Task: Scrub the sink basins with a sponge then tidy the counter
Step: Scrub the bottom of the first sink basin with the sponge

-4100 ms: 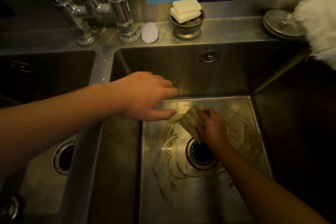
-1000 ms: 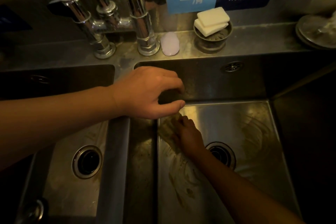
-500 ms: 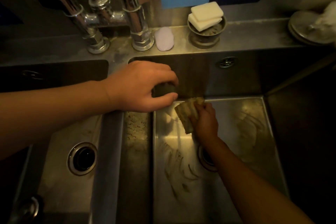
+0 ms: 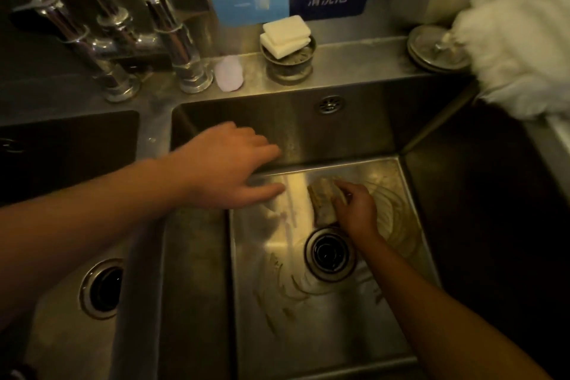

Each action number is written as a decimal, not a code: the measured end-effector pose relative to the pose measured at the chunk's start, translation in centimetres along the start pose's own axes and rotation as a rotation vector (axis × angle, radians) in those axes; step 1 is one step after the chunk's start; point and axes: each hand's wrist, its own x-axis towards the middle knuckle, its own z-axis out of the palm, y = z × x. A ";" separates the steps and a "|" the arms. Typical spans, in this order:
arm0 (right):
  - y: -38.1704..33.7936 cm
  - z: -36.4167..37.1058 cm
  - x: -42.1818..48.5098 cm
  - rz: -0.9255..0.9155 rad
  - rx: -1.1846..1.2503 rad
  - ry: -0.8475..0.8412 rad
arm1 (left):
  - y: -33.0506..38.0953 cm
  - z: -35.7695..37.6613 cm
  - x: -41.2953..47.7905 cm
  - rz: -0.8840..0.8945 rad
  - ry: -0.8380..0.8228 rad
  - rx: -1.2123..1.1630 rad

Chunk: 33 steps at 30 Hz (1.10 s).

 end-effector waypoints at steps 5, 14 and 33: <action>1.3 -3.4 -0.5 -0.059 0.034 0.112 | 5.6 2.0 5.8 0.060 0.017 -0.104; 3.7 -7.3 0.4 -0.034 -0.028 0.156 | 6.0 7.9 7.2 0.008 -0.023 -0.254; 4.7 -2.5 1.1 -0.121 -0.314 -0.069 | 6.3 9.2 8.5 -0.010 -0.048 -0.241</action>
